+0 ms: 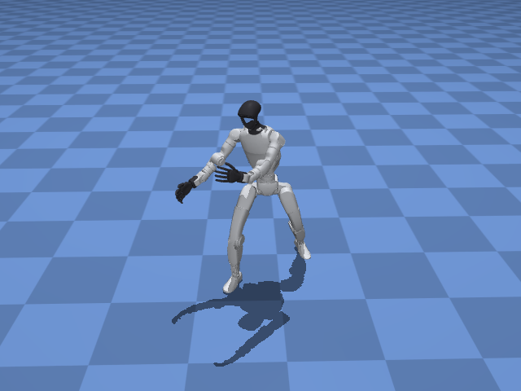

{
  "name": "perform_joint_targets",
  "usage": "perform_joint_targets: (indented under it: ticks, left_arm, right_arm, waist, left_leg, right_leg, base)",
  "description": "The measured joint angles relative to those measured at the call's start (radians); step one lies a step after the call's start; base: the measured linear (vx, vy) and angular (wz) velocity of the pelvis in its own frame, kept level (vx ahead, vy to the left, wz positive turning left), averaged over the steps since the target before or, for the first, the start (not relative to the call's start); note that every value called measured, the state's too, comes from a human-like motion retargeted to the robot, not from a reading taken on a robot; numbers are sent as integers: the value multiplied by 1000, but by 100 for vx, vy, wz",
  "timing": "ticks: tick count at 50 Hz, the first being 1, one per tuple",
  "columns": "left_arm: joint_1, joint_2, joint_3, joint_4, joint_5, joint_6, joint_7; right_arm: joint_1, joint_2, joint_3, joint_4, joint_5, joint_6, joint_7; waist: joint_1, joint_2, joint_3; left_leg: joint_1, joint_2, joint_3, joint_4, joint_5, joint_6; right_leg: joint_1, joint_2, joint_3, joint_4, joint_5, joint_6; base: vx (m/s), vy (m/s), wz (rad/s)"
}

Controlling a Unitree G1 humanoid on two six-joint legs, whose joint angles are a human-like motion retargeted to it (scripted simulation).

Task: Kungfu

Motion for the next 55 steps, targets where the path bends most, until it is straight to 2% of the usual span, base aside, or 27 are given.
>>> perform_joint_targets:
  ticks: [3, 5, 6, 8, 15, 20, 23, 25, 27, 28, 31, 33, 35, 37, 39, 40, 41, 43, 47, 50, 55]
  left_arm:
    - [-13, 12, -6, -29, 91, -87, 195]
    - [-17, 18, -15, -35, 124, -122, 301]
    - [-20, 18, -18, -38, 128, -131, 306]
    - [-29, 18, -25, -40, 124, -131, 282]
    - [-62, 72, -41, -91, 64, -112, 197]
    - [-46, 96, -40, -163, 33, -127, 162]
    - [7, 92, -28, -198, -21, -84, 78]
    - [103, 92, -39, -266, -101, 14, -46]
    - [284, 62, -4, -377, -93, 105, -252]
    - [389, 34, 6, -427, -73, 127, -333]
    - [820, -69, 30, -498, -5, 101, -412]
    - [1114, -148, 2, -489, -99, 115, -469]
    - [1375, -231, -22, -472, -290, 197, -547]
    - [1576, -289, -18, -491, -449, 178, -499]
    - [1690, -278, 4, -513, -517, 75, -396]
    - [1727, -272, 0, -530, -517, 23, -338]
    - [1743, -256, 1, -553, -485, 13, -323]
    - [1753, -216, -10, -596, -417, 29, -336]
    - [1704, -161, -60, -638, -316, 150, -436]
    - [1662, -148, -79, -660, -274, 169, -441]
    - [1527, -100, -97, -725, -254, 123, -359]
  right_arm:
    - [1, -71, 45, -93, -32, -27, -30]
    - [9, -106, 53, -168, -127, -57, -37]
    - [15, -125, 59, -205, -163, -67, -35]
    - [35, -172, 80, -277, -195, -83, -27]
    - [133, -398, 143, -553, -99, -137, 29]
    - [301, -569, 88, -862, 30, -109, 47]
    - [403, -598, 29, -1013, 142, -85, 23]
    - [496, -555, -10, -1120, 241, -9, 8]
    - [574, -372, -19, -1212, 292, 87, 66]
    - [618, -247, -21, -1258, 316, 97, 126]
    - [860, 157, -13, -1342, 514, 119, 369]
    - [1032, 370, 50, -1330, 675, 177, 489]
    - [1166, 537, 136, -1265, 766, 191, 526]
    - [1259, 625, 175, -1203, 845, 159, 469]
    - [1324, 582, 190, -1181, 926, 121, 411]
    - [1346, 553, 201, -1183, 918, 94, 402]
    - [1361, 526, 201, -1191, 841, 91, 429]
    - [1382, 471, 191, -1210, 667, 114, 496]
    - [1361, 412, 164, -1237, 401, 173, 570]
    - [1343, 387, 151, -1262, 393, 166, 579]
    - [1389, 305, 73, -1358, 446, 136, 555]
  waist:
    - [-63, -17, -13]
    - [-108, -20, -12]
    - [-123, -25, -7]
    - [-139, -37, 3]
    - [-171, -56, 44]
    - [-195, -48, 110]
    - [-208, -51, 132]
    - [-197, -47, 133]
    - [-169, -43, 102]
    - [-168, -45, 58]
    - [-92, -35, 15]
    - [-14, -22, 3]
    - [51, -11, 9]
    - [99, 5, 32]
    - [155, 30, 69]
    - [165, 40, 71]
    - [171, 45, 65]
    - [187, 49, 54]
    - [214, 46, 33]
    - [213, 28, 10]
    - [254, 15, 38]
  left_leg:
    - [-27, -4, 167, -90, 90, 0]
    - [-45, -18, 215, -146, 137, 0]
    - [-51, -25, 216, -167, 152, 0]
    - [-62, -47, 204, -206, 178, 0]
    - [-106, -91, 140, -303, 220, 0]
    - [-158, -57, 90, -315, 223, 0]
    - [-191, -53, 83, -330, 236, 0]
    - [-211, -43, 67, -327, 249, 0]
    - [-230, -54, 77, -339, 285, 0]
    - [-248, -104, 77, -356, 311, 0]
    - [-268, -107, 140, -377, 385, 0]
    - [-290, -98, 183, -384, 424, 0]
    - [-320, -88, 192, -378, 445, 0]
    - [-345, -56, 190, -363, 452, 0]
    - [-346, 10, 205, -340, 459, 0]
    - [-356, 12, 207, -339, 468, 0]
    - [-364, 9, 212, -342, 484, 0]
    - [-381, 8, 222, -350, 517, 0]
    - [-397, -3, 240, -381, 572, 0]
    - [-408, -27, 237, -398, 586, 0]
    - [-426, 5, 227, -376, 555, 0]
  right_leg:
    - [-10, -90, -27, 45, -47, 7]
    - [-11, -133, -39, 67, -72, 14]
    - [-10, -143, -41, 75, -83, 19]
    - [-12, -165, -45, 89, -97, 24]
    - [-44, -216, -52, 166, -145, 29]
    - [-16, -220, -98, 213, -187, 45]
    - [-14, -236, -111, 247, -204, 59]
    - [-2, -237, -127, 263, -220, 63]
    - [-11, -252, -128, 280, -235, 66]
    - [-36, -306, -108, 286, -234, 81]
    - [-44, -324, -119, 322, -275, 80]
    - [-43, -333, -138, 346, -303, 78]
    - [-30, -341, -161, 369, -328, 82]
    - [-2, -318, -189, 377, -344, 80]
    - [48, -257, -217, 374, -351, 71]
    - [60, -259, -224, 371, -347, 73]
    - [67, -262, -227, 370, -346, 76]
    - [88, -261, -236, 363, -344, 86]
    - [118, -255, -241, 349, -328, 109]
    - [123, -273, -236, 351, -316, 126]
    - [179, -235, -267, 301, -272, 137]
  base:
    - [-9, -30, 192]
    - [-1, -28, 162]
    - [-5, -22, 124]
    - [-11, -11, 89]
    - [-9, -8, 66]
    - [-13, -14, 79]
    - [-16, -8, 82]
    - [-6, -17, 66]
    - [7, -20, 98]
    - [14, -13, 138]
    - [14, -18, 81]
    - [9, -10, 74]
    - [0, -3, 83]
    - [-4, -1, 20]
    - [-1, 10, -11]
    - [8, 17, 64]
    - [6, 15, 87]
    - [-2, 5, 86]
    - [-1, 6, 66]
    - [11, 7, 49]
    - [6, 11, 16]
